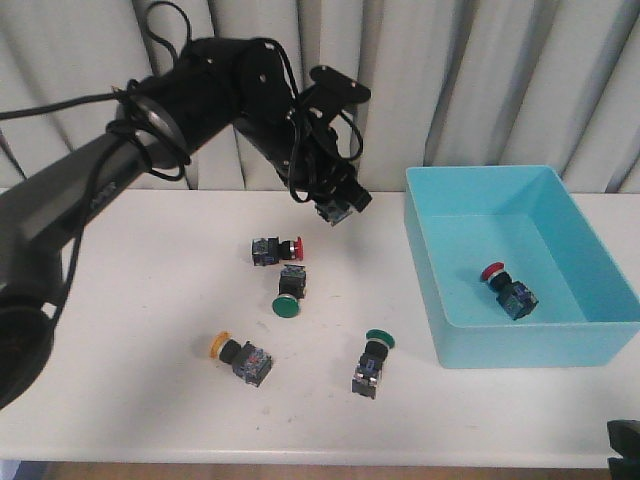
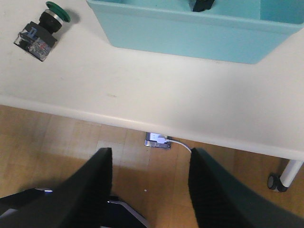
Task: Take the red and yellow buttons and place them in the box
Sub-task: 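Lift the yellow button high with the left gripper, then lower the held yellow button toward the table center with the left gripper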
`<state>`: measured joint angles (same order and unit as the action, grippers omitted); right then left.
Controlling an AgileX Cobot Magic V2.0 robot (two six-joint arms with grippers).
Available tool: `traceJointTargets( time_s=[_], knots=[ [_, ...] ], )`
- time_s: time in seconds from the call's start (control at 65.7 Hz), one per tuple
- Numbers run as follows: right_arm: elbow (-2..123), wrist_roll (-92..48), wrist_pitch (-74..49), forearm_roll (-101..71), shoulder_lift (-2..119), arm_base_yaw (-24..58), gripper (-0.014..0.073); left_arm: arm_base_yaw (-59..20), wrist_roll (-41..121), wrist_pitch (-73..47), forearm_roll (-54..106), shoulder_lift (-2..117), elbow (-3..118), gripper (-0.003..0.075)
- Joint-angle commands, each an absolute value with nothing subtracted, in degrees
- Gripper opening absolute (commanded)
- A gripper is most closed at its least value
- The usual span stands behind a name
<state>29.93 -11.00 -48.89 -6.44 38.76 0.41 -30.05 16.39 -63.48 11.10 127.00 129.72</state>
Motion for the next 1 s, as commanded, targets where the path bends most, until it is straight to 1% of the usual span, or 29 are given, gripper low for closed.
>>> traceJointTargets(
  time_s=[0.0, 0.365, 0.502, 0.639, 0.867, 0.989],
  knots=[
    [31.4, -11.0, -46.3, -6.5, 38.6, 0.2, 0.0359, -30.1, 14.0, -63.2, 11.8, 120.4, 131.5, 0.0185],
    [31.4, -11.0, -46.1, -6.5, 38.6, 0.2, 0.0359, -30.1, 12.5, -67.3, 10.1, 114.3, 131.5, 0.0185],
    [31.4, -11.0, -46.1, -6.5, 38.6, 0.2, 0.0359, -30.3, 11.9, -67.0, 7.7, 112.1, 128.6, 0.0185],
    [31.4, -11.0, -46.1, -6.5, 38.6, 0.2, 0.0359, -30.3, 11.7, -62.2, 7.6, 106.8, 118.9, 0.0185],
    [31.4, -11.0, -46.1, -6.5, 38.6, 0.2, 0.0359, -30.6, 14.4, -46.1, 8.3, 93.6, 96.9, 0.0185],
    [31.4, -11.0, -46.1, -6.5, 38.6, 0.2, 0.0359, -31.4, 15.6, -41.6, 9.1, 86.9, 86.3, 0.0185]
  ],
)
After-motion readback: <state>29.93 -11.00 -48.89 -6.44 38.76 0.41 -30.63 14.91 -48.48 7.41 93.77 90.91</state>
